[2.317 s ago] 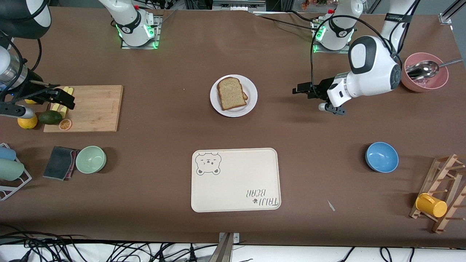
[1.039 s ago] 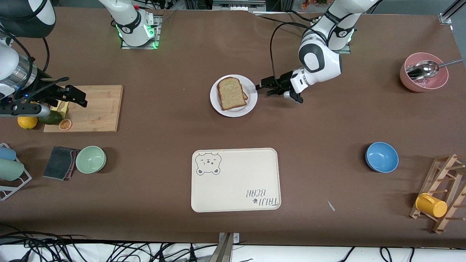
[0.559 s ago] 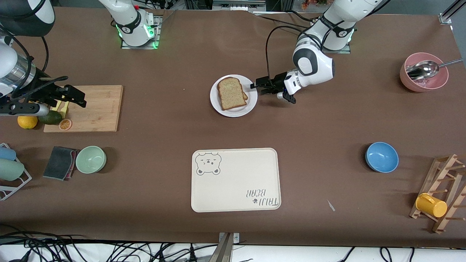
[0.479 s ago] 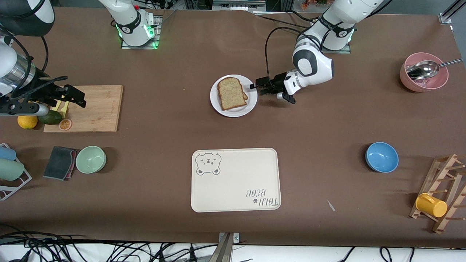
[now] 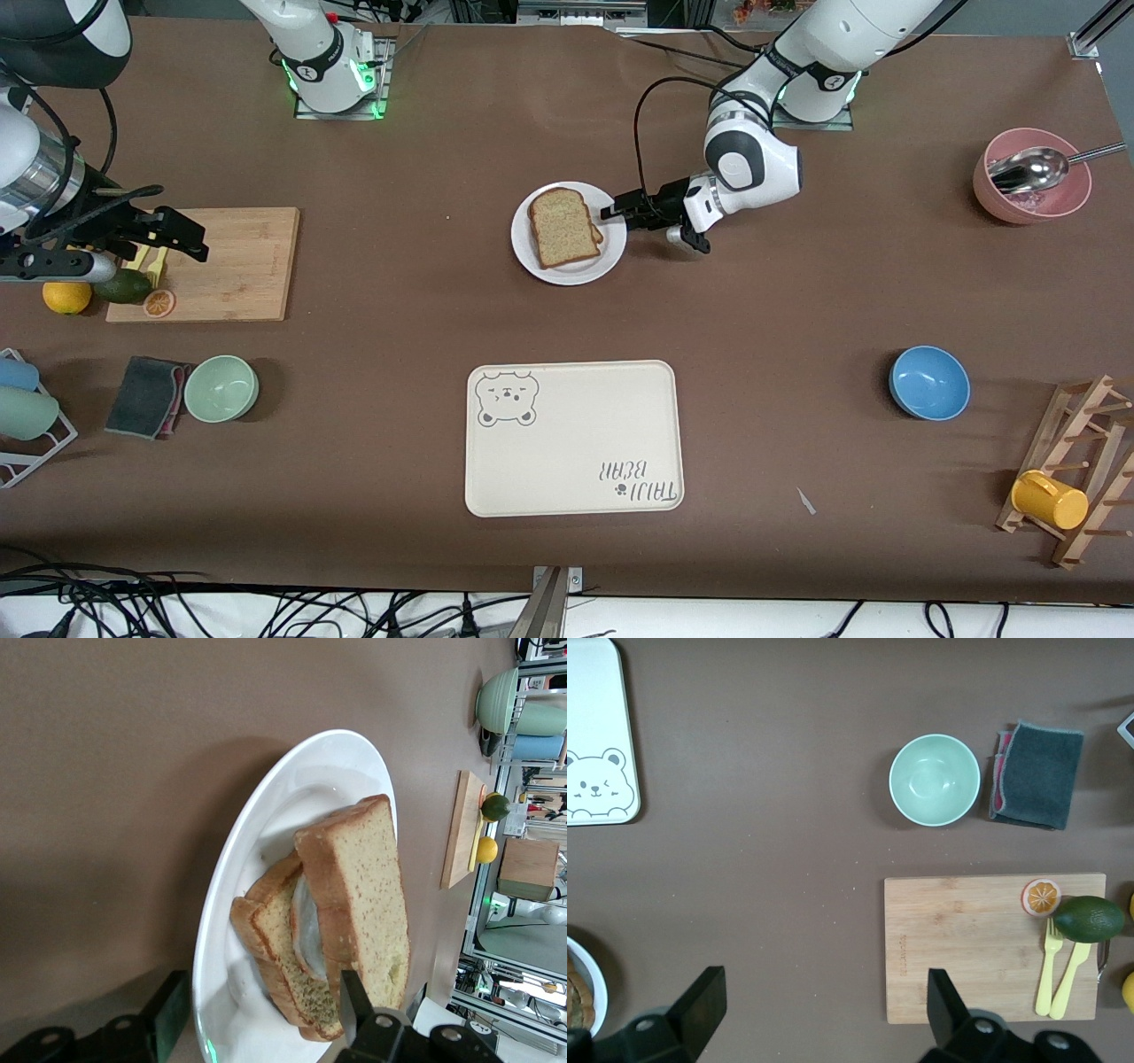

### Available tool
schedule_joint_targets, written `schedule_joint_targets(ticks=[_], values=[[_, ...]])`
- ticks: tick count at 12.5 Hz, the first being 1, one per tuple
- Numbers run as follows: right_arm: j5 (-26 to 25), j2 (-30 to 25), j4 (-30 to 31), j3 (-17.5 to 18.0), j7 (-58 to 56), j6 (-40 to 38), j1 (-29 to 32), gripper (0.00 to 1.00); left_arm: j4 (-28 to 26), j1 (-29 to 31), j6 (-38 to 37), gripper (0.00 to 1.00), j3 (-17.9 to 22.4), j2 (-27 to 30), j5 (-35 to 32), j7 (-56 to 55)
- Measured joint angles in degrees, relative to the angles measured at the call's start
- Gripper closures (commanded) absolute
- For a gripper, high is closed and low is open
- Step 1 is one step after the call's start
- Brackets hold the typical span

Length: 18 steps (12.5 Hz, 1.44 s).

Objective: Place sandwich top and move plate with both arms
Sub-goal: 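Grip the white plate rim with the left gripper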

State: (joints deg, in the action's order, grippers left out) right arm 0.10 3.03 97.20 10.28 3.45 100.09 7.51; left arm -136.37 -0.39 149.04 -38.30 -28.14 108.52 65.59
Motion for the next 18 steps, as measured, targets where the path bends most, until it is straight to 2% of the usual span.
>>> schedule_joint_targets(ticks=[2, 4, 8, 11, 15, 18], values=[[0.0, 0.0, 0.0, 0.0, 0.0, -0.1, 0.0, 0.0, 0.0, 0.0, 0.1, 0.32, 0.1, -0.9, 1.2, 2.1], [0.0, -0.1, 0.0, -0.6, 0.0, -0.7, 0.0, 0.0, 0.1, 0.0, 0.2, 0.42, 0.1, -1.8, 3.3, 4.8], [0.0, -0.5, -0.1, -2.2, 0.0, -2.8, 0.2, 0.0, 0.5, 0.0, 0.3, 0.66, 0.2, -2.1, 3.9, 5.6], [0.0, -0.8, -1.1, -2.0, -0.1, -3.5, 0.1, 0.0, 0.6, 0.1, 0.5, 0.67, 0.4, -2.1, 3.9, 5.7], [-0.2, -0.9, -1.7, -1.7, -0.1, -4.2, 0.0, 0.0, 0.6, 0.1, 0.5, 0.89, 0.5, -2.2, 3.9, 5.9], [-1.3, -0.9, -1.7, -1.8, -0.1, -5.0, 0.0, 0.0, 0.6, 0.1, 0.5, 0.98, 0.5, -2.4, 3.9, 6.0]])
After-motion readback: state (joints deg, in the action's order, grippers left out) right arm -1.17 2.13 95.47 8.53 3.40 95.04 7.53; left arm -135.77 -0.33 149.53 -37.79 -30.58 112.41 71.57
